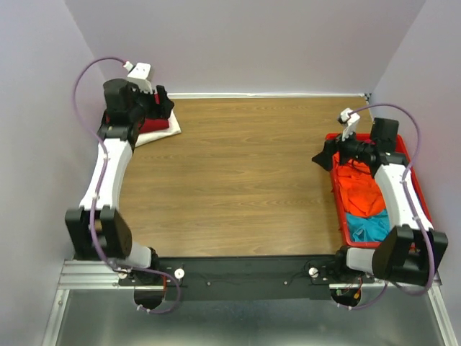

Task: Fold and stack the t-shirts
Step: Reset both grippers

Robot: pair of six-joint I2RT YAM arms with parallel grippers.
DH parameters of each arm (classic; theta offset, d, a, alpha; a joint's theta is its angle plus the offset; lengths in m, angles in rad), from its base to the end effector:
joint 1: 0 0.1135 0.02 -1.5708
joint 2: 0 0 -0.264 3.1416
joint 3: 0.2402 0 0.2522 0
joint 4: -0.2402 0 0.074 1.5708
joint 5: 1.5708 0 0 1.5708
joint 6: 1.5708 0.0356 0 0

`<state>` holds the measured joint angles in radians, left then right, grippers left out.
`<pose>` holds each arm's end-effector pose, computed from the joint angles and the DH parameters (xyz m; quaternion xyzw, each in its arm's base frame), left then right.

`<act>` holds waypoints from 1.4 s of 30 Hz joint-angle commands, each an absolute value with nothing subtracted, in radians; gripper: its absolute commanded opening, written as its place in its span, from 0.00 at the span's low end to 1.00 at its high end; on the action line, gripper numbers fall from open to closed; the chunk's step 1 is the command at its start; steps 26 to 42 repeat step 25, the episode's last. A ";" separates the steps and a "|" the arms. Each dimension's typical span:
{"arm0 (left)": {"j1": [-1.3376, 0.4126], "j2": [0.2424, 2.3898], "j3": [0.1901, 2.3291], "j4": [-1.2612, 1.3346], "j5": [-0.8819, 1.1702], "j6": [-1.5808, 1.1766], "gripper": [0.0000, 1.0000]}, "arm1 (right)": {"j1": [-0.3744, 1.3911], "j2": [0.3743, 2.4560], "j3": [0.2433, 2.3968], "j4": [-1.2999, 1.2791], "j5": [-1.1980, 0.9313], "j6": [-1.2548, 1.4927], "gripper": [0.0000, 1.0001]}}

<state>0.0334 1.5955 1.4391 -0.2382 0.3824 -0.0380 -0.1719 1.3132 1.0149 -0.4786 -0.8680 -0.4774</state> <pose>0.3769 -0.0007 0.3574 0.0762 0.8201 -0.1594 0.5443 0.2743 -0.0201 0.2861 -0.2880 0.8023 0.2557 0.4561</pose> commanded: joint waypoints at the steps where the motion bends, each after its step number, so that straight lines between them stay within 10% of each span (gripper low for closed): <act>1: 0.048 1.369 1.176 -0.026 0.511 -0.116 0.79 | -0.179 1.172 1.074 -0.482 -0.544 -0.385 1.00; 16: 0.106 0.856 0.867 0.041 0.500 -0.167 0.94 | -0.181 0.841 0.966 -0.383 0.149 0.097 1.00; 42: 0.106 0.811 0.854 0.011 0.488 -0.155 0.94 | -0.183 0.841 0.962 -0.394 0.106 0.034 1.00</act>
